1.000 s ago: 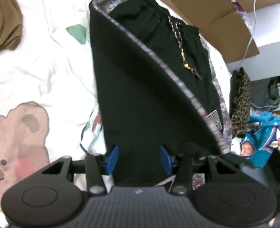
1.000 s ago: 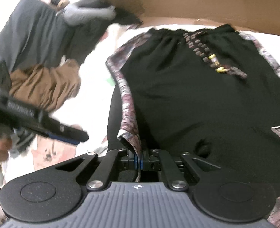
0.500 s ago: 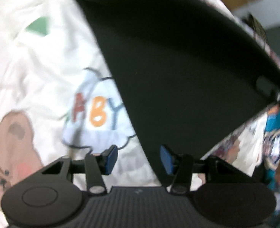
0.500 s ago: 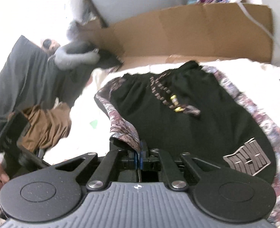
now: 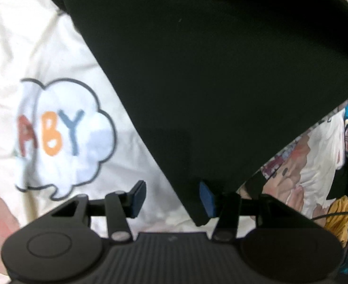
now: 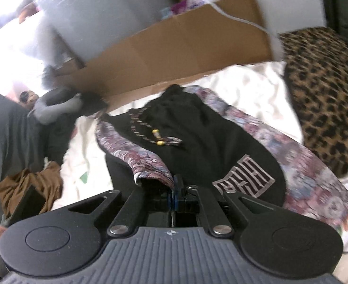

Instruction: Fold clothes

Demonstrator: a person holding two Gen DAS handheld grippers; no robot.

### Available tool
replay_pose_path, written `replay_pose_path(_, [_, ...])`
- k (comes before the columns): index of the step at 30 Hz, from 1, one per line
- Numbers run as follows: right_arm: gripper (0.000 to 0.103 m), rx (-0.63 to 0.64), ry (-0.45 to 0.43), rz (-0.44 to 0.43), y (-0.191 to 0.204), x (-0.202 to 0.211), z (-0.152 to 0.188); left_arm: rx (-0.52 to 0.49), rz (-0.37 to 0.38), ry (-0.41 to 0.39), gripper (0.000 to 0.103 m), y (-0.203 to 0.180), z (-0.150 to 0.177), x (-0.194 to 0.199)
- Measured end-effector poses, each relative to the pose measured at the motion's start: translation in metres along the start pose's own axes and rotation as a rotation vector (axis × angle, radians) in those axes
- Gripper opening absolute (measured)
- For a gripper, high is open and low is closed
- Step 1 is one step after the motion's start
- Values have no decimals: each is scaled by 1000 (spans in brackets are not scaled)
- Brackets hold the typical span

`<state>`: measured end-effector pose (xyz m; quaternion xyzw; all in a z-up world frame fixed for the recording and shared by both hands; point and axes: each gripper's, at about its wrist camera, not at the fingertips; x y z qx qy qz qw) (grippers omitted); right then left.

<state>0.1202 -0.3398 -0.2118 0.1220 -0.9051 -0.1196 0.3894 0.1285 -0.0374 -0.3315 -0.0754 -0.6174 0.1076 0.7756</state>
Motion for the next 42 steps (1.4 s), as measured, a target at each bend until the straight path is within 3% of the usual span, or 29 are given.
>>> replay_pose_path(19, [1,-240,95,231,-98,3,72,88,176,15,53,16,32,-33])
replay_pose_path(29, [1,-263,109,254,-113,-5,79,229,276,-4,51,49,45,-42])
replay_pose_path(39, [1,-298,148,274,-123,-12,92,257,277,-41,52,46,47,-45])
replay_pose_path(41, [1,-306,147,270,-123,-12,93,290,277,-35,45,35,40,-45])
replay_pose_path(42, [1,-308,147,268,-124,-12,94,303,281,-23,33,33,38,-46])
Point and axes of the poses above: each gripper's, at about its wrist camera, not at the fingertips, and x roughly against the way its jaws point, y to its left, z to its underside, and after that the axes turned 14 degrees about x, right-handed
